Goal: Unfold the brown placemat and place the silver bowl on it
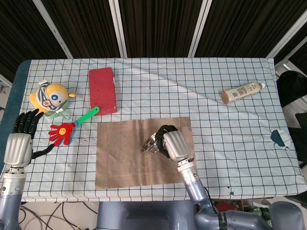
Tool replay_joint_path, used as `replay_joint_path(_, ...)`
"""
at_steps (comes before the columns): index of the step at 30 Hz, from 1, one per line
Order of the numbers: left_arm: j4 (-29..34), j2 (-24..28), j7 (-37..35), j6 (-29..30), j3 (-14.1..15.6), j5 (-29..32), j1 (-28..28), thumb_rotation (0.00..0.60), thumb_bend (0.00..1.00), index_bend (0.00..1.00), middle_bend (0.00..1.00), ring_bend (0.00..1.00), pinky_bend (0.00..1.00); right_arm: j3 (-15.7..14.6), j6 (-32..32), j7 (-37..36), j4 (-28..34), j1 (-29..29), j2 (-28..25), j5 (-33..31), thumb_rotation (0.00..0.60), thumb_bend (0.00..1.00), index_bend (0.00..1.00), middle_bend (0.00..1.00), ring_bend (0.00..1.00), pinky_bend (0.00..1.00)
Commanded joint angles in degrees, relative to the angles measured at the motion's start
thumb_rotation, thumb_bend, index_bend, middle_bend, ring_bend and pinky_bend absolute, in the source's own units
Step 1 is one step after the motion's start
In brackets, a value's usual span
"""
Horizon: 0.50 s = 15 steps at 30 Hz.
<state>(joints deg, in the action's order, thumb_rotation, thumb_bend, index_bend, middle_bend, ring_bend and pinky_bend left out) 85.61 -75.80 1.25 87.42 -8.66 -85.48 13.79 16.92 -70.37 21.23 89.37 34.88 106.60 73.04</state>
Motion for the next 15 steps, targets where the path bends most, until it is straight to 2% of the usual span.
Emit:
replay_joint_path(1, -0.05, 0.00, -0.01, -0.05, 0.00, 0.09, 0.00, 0.600, 0.01, 0.09, 0.04, 0.03, 0.04, 0.45, 0.78, -0.42, -3.36, 1.35, 4.00, -2.12, 0.600, 0.64, 0.79, 0.51, 0.29, 0.30)
replay_joint_path(9, 0.42, 0.22, -0.87, -0.50, -0.43, 0.99, 0.06, 0.600, 0.01, 0.09, 0.04, 0.03, 0.04, 0.89, 1.50, -0.46, -11.04, 3.70, 11.33, -3.71, 0.600, 0.63, 0.79, 0.51, 0.29, 0.30)
replay_joint_path(15, 0.60, 0.47, -1.58, -0.61, -0.96, 1.80, 0.04, 0.600, 0.01, 0.09, 0.04, 0.03, 0.04, 1.19, 0.53, -0.60, -14.13, 4.11, 13.89, -3.63, 0.600, 0.61, 0.79, 0.50, 0.29, 0.30)
